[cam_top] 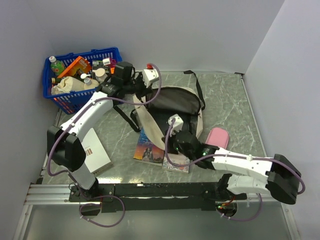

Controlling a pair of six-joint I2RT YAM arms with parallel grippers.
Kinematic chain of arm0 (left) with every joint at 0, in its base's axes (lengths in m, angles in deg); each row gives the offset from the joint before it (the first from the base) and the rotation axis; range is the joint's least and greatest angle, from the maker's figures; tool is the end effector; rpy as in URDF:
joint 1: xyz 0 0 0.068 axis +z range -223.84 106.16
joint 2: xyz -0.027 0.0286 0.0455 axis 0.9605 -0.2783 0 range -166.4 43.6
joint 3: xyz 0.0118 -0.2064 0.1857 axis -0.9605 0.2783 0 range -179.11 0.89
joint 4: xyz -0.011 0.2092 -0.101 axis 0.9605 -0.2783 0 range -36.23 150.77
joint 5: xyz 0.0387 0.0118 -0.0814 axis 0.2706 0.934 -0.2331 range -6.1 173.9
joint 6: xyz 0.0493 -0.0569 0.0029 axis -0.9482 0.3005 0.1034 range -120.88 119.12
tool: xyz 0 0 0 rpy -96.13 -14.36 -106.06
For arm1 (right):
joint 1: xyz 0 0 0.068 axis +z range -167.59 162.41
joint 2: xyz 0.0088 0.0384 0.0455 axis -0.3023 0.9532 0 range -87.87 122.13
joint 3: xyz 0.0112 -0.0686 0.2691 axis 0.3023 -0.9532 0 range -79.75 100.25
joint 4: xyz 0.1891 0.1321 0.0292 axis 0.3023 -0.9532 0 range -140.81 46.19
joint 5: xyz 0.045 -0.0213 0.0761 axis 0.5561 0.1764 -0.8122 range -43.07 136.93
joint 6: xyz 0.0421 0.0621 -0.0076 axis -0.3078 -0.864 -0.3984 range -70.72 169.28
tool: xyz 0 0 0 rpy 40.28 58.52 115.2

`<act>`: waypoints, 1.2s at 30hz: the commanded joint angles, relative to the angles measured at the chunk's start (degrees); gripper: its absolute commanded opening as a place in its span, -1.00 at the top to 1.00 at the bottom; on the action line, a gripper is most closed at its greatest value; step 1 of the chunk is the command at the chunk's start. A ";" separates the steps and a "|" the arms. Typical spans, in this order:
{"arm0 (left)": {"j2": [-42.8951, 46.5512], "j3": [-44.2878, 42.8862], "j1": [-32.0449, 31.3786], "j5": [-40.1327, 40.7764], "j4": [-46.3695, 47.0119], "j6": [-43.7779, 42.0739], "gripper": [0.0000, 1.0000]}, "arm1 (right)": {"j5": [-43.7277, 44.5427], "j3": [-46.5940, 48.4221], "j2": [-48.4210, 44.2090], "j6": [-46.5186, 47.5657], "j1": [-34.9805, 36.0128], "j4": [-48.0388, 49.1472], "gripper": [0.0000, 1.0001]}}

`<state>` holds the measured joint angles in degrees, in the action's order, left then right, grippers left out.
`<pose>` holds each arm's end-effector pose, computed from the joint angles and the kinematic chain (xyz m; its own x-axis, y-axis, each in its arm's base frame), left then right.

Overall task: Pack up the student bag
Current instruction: Unzip the student bag at the center of the board.

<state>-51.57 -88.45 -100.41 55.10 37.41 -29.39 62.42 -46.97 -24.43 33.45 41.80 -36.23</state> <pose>0.3229 -0.1957 0.3564 -0.0168 0.4760 -0.8793 0.8831 0.4194 0.2102 0.1360 0.1967 0.2439 -0.3842 -0.1331 -0.9136 -0.6231 0.7676 0.1502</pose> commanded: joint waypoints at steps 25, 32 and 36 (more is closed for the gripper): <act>8.60 12.52 3.63 3.57 12.46 2.15 0.98 | -35.41 10.02 13.97 -10.71 1.51 12.28 -0.33; 10.62 17.00 4.77 2.61 12.98 2.32 0.98 | -52.56 20.47 33.48 -13.43 1.95 19.23 -0.22; 10.36 16.48 4.68 0.07 12.63 3.81 0.98 | -50.50 27.33 36.14 -9.40 4.05 14.68 -0.25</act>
<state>-43.86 -70.31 -96.00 58.03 44.45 -26.66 18.79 -25.84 10.44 22.50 42.39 -20.85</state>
